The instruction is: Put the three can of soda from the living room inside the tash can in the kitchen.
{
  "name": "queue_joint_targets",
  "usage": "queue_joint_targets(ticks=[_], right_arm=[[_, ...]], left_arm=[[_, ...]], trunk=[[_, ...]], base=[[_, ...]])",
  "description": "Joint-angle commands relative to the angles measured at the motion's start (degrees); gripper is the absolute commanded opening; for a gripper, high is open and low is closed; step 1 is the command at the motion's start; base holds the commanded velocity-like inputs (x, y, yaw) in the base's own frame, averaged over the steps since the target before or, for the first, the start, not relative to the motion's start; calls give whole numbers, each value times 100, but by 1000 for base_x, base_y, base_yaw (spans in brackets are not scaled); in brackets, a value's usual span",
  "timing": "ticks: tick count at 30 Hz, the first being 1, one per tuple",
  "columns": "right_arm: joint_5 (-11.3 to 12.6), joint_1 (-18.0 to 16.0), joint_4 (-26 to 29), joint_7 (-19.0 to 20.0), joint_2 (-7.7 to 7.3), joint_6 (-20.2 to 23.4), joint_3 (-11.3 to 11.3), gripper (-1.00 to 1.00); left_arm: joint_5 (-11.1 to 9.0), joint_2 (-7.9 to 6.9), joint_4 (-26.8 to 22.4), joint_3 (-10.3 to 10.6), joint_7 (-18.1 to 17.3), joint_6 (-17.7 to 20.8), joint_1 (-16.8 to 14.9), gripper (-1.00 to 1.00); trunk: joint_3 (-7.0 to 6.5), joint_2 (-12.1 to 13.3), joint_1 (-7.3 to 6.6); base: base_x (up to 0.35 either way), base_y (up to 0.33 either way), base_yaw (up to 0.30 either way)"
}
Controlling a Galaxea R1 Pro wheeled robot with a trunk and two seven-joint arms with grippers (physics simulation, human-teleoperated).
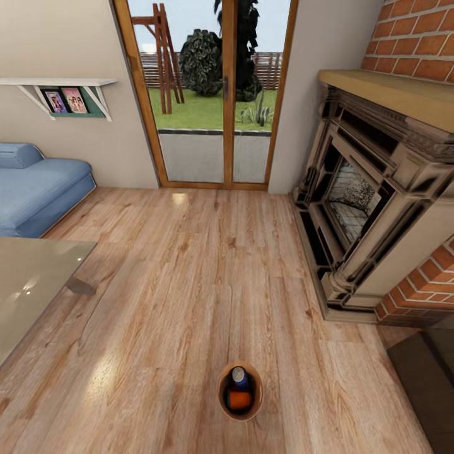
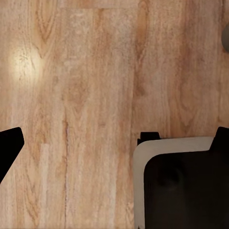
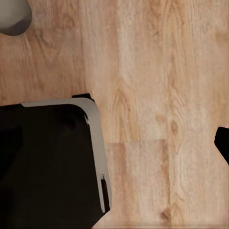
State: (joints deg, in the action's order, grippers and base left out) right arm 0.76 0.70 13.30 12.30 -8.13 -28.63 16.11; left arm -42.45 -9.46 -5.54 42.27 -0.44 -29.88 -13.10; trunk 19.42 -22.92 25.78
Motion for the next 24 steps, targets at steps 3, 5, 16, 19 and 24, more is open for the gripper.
queue_joint_targets(ticks=[3, 5, 16, 19, 24], right_arm=[[-4, 0, -135, 0, 3, 4, -16, 100], [-11, 0, -304, 0, 2, 3, -31, 100], [-23, 0, -542, 0, 3, 6, -53, 100], [-23, 0, -585, 0, 4, 11, -51, 100], [-19, 0, -787, 0, 6, 14, -54, 100]], left_arm=[[0, -2, 0, 1, 1, 0, 2, 100], [0, -3, 0, 0, 0, 0, 13, 100], [3, 0, 0, 6, 0, 0, 39, 100], [4, 2, 0, 8, 0, 0, 40, 100], [7, 1, 0, 9, -5, 0, 43, 100]], trunk=[[0, 0, 0], [0, 0, 0], [0, 0, 0], [0, 0, 0], [0, 0, 0]], base=[[0, 0, 0], [0, 0, 0], [0, 0, 0], [0, 0, 0], [0, 0, 0]])
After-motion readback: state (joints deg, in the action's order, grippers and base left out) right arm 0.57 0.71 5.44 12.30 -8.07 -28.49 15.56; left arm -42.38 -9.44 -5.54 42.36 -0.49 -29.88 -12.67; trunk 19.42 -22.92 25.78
